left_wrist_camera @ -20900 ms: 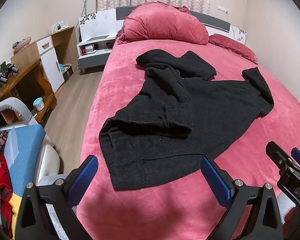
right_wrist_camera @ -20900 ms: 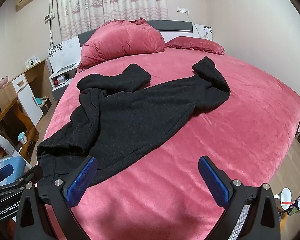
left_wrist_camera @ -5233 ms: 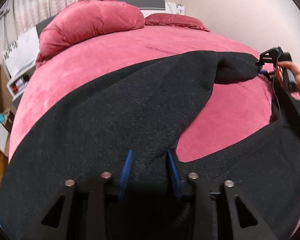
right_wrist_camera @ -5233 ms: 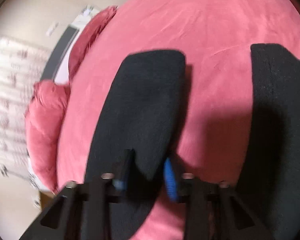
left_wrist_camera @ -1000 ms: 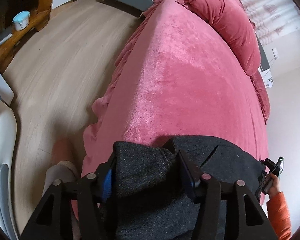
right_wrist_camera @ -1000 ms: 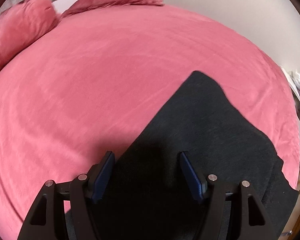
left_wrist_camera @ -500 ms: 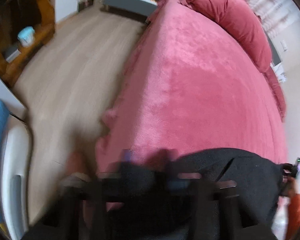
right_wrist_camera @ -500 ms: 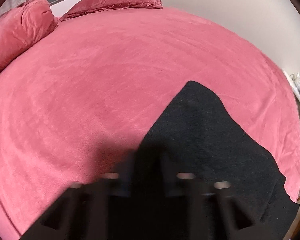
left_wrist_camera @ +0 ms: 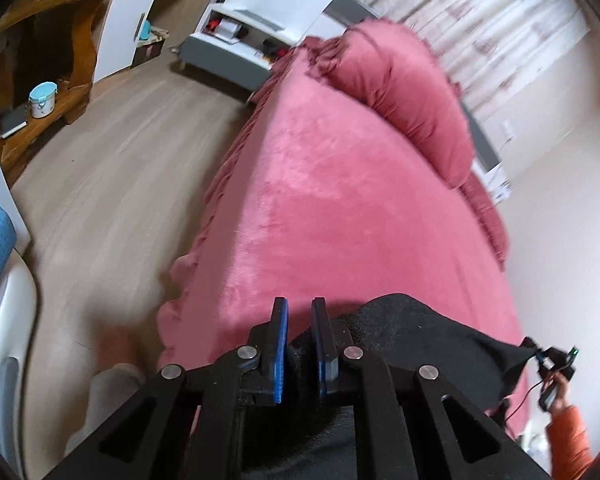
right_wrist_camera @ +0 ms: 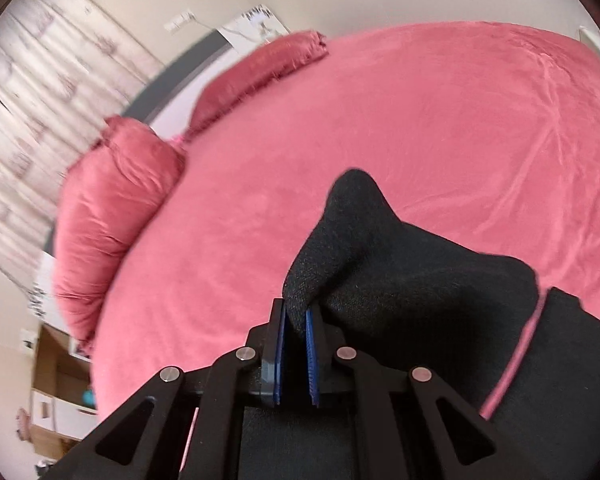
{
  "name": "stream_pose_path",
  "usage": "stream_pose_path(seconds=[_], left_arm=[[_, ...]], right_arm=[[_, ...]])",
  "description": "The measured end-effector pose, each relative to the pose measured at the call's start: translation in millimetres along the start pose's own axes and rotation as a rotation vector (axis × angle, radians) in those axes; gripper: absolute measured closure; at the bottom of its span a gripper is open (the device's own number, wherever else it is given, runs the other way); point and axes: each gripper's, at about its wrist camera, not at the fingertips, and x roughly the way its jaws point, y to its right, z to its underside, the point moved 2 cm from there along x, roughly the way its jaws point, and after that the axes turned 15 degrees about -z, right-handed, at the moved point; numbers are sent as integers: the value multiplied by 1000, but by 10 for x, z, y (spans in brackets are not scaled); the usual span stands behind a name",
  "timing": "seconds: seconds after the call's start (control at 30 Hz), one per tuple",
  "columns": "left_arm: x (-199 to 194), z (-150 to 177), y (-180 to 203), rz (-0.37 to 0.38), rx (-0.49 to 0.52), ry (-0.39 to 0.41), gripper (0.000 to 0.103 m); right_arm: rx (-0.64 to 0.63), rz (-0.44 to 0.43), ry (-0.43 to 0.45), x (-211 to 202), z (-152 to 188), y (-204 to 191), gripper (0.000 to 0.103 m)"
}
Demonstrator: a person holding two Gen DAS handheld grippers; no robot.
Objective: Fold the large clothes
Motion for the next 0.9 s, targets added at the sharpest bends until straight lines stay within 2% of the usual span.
stream_pose_path(seconds=[0.2, 0.23, 0.33, 0.37, 0.43, 0.5, 0.6, 0.63, 0.67, 0.7, 0.73, 0.77, 0.8, 0.83, 0.9], left_arm=[[-541, 256, -111, 160, -75, 53, 93], [-630, 312, -135, 181, -79, 69, 103], [-1032, 502, -317, 280, -113, 151, 103], [-1153, 570, -392, 292, -114, 168, 103], [-1215, 684, -494, 282, -106, 158, 103], [-1181, 849, -607, 261, -116, 107, 103], [-1017, 1106, -706, 187, -138, 18, 102], [-950, 1182, -720, 173, -152, -12, 98], [-884, 1242, -721, 163, -166, -45, 86], [-809, 1315, -713, 157, -188, -84, 80], [-767, 1377, -699, 152, -205, -110, 67], [-730, 1449, -671, 144, -222, -133, 58], [-724, 1495, -621, 154, -229, -140, 56], [-723, 1519, -575, 167, -227, -141, 53], [-712, 1546, -412, 193, -211, -137, 44]], right_arm=[[55, -127, 61, -816, 89, 137, 94], [53, -145, 65, -946, 127, 161, 94], [55, -208, 88, -1370, 298, 333, 94], [62, -236, 95, -1539, 405, 444, 94], [77, -250, 95, -1659, 513, 624, 94], [119, -245, 99, -1804, 724, 925, 94], [270, -189, 102, -1810, 1055, 1506, 94], [321, -164, 106, -1794, 1140, 1688, 94], [374, -137, 119, -1794, 1235, 1863, 94], [440, -142, 140, -1794, 1349, 2052, 92], [485, -150, 154, -1804, 1417, 2165, 92], [535, -159, 175, -1831, 1478, 2261, 88], [561, -180, 192, -1861, 1500, 2303, 76], [587, -235, 219, -1905, 1512, 2330, 70], [592, -280, 250, -1984, 1467, 2303, 50]])
